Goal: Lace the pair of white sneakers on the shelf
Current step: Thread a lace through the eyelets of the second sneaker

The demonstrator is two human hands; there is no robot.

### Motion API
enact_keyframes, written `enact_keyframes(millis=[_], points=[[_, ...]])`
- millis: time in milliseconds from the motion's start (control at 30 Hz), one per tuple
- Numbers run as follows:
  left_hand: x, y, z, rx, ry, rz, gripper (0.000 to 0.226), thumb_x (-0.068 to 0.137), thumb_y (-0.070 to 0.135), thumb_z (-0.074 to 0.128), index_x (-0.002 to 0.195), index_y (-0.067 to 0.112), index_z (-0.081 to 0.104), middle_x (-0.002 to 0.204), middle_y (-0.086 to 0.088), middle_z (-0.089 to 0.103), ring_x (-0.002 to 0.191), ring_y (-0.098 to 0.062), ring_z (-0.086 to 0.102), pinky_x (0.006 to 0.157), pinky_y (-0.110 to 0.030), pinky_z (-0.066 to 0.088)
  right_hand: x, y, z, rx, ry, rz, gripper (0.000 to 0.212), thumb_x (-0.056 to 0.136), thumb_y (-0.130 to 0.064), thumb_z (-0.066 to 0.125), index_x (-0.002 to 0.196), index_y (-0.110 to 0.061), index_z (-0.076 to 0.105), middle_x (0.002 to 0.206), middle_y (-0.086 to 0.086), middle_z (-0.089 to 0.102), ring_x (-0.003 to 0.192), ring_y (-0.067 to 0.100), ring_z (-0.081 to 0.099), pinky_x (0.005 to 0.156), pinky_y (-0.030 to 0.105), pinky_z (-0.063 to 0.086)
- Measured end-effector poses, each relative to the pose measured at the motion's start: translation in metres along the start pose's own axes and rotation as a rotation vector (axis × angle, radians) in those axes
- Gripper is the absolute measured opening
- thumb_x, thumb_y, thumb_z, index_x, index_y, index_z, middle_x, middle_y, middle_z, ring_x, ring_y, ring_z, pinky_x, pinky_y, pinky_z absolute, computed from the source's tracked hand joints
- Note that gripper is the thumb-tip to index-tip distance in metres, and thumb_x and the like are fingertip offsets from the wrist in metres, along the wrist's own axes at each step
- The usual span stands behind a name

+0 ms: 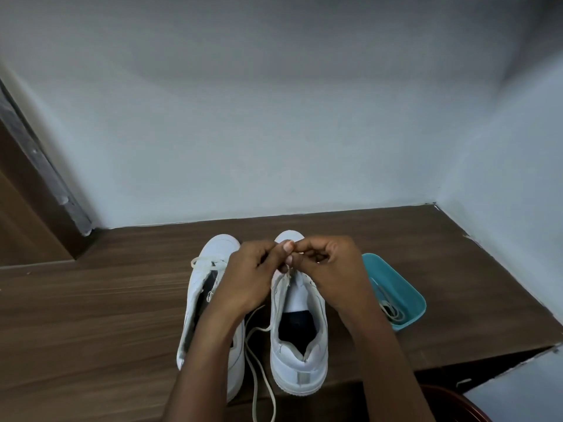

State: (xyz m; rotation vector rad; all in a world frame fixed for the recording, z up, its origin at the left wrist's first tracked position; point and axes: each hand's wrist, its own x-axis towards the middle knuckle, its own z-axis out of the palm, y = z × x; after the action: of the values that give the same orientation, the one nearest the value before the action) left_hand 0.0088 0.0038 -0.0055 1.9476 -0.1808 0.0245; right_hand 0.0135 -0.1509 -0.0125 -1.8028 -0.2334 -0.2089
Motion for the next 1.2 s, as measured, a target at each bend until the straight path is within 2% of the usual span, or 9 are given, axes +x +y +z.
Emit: enact_keyframes(millis=[167, 300, 467, 600, 700, 767, 900, 1033, 1200], points=[[0.005, -0.014, -0.008, 0.046, 0.038, -0.066, 0.044, 0.097, 0.032, 0.062, 0.054, 0.025, 0.064, 0.046, 0.011, 0.050, 0.044, -0.006, 0.036, 0.050, -0.025, 0.031, 0.001, 0.009, -0.002, 0.033, 0.043, 0.064, 0.008, 0.081, -0.007, 0.080, 0.086, -0.015, 0.080, 0.080, -0.001, 0.078, 0.080, 0.019, 0.074, 0.081, 0.039, 0.060], [0.010, -0.024, -0.006, 0.128, 0.252, -0.086, 0.024, 0.093, 0.020, 0.068, 0.071, 0.028, 0.072, 0.065, 0.015, 0.067, 0.061, 0.003, 0.059, 0.055, -0.009, 0.037, 0.002, 0.027, -0.004, -0.206, 0.159, 0.151, 0.008, 0.087, -0.018, 0.076, 0.094, -0.022, 0.077, 0.084, -0.010, 0.075, 0.079, 0.002, 0.069, 0.076, 0.028, 0.058], [0.009, -0.028, 0.005, 0.205, 0.298, -0.064, 0.037, 0.093, -0.001, 0.055, 0.078, 0.029, 0.071, 0.082, 0.015, 0.072, 0.080, -0.001, 0.066, 0.074, -0.023, 0.051, -0.002, 0.032, 0.000, -0.366, 0.002, 0.295, 0.027, 0.079, -0.040, 0.080, 0.103, -0.031, 0.074, 0.095, -0.017, 0.070, 0.083, 0.002, 0.066, 0.081, 0.028, 0.057], [0.005, -0.026, 0.010, 0.317, 0.113, -0.193, 0.021, 0.091, 0.016, 0.062, 0.079, 0.027, 0.075, 0.085, 0.011, 0.074, 0.085, -0.010, 0.068, 0.074, -0.024, 0.050, -0.003, 0.025, 0.003, -0.431, -0.033, 0.271, 0.034, 0.075, -0.028, 0.080, 0.109, -0.028, 0.072, 0.100, -0.015, 0.070, 0.086, 0.002, 0.066, 0.082, 0.029, 0.057], [0.004, -0.025, 0.008, 0.298, 0.041, -0.226, 0.024, 0.089, 0.039, 0.069, 0.067, 0.028, 0.072, 0.062, 0.014, 0.065, 0.066, 0.001, 0.061, 0.062, -0.021, 0.043, -0.004, 0.024, 0.002, -0.461, 0.018, 0.270, 0.030, 0.078, -0.022, 0.078, 0.107, -0.022, 0.071, 0.091, -0.013, 0.071, 0.081, 0.002, 0.067, 0.081, 0.030, 0.058], [0.004, -0.026, 0.007, 0.298, 0.055, -0.214, 0.029, 0.088, 0.037, 0.072, 0.060, 0.030, 0.068, 0.054, 0.014, 0.061, 0.058, -0.001, 0.058, 0.059, -0.022, 0.044, -0.004, 0.025, 0.001, -0.507, 0.049, 0.268, 0.023, 0.080, -0.024, 0.077, 0.102, -0.021, 0.072, 0.084, -0.012, 0.070, 0.080, 0.004, 0.068, 0.080, 0.030, 0.057], [0.004, -0.031, 0.011, 0.350, 0.095, -0.195, 0.023, 0.082, 0.024, 0.076, 0.061, 0.031, 0.070, 0.074, 0.014, 0.073, 0.079, -0.005, 0.068, 0.077, -0.027, 0.054, -0.003, 0.027, -0.002, -0.543, 0.079, 0.278, 0.015, 0.081, -0.029, 0.078, 0.094, -0.021, 0.075, 0.081, -0.009, 0.074, 0.077, 0.004, 0.068, 0.068, 0.019, 0.050], [0.007, -0.031, 0.013, 0.383, 0.079, -0.192, 0.018, 0.081, 0.029, 0.076, 0.064, 0.024, 0.074, 0.065, 0.010, 0.070, 0.068, -0.006, 0.065, 0.062, -0.023, 0.046, -0.004, 0.027, -0.004, -0.539, 0.084, 0.267, 0.009, 0.081, -0.030, 0.079, 0.086, -0.023, 0.078, 0.075, -0.010, 0.074, 0.069, 0.001, 0.066, 0.061, 0.011, 0.043], [0.008, -0.030, 0.018, 0.623, 0.182, -0.089, 0.015, 0.081, 0.028, 0.067, 0.071, 0.016, 0.069, 0.071, 0.004, 0.067, 0.071, -0.018, 0.064, 0.059, -0.031, 0.049, -0.002, 0.032, -0.003, -0.552, 0.109, 0.272, 0.009, 0.079, -0.030, 0.079, 0.082, -0.022, 0.079, 0.073, -0.010, 0.074, 0.072, 0.004, 0.067, 0.063, 0.020, 0.046]])
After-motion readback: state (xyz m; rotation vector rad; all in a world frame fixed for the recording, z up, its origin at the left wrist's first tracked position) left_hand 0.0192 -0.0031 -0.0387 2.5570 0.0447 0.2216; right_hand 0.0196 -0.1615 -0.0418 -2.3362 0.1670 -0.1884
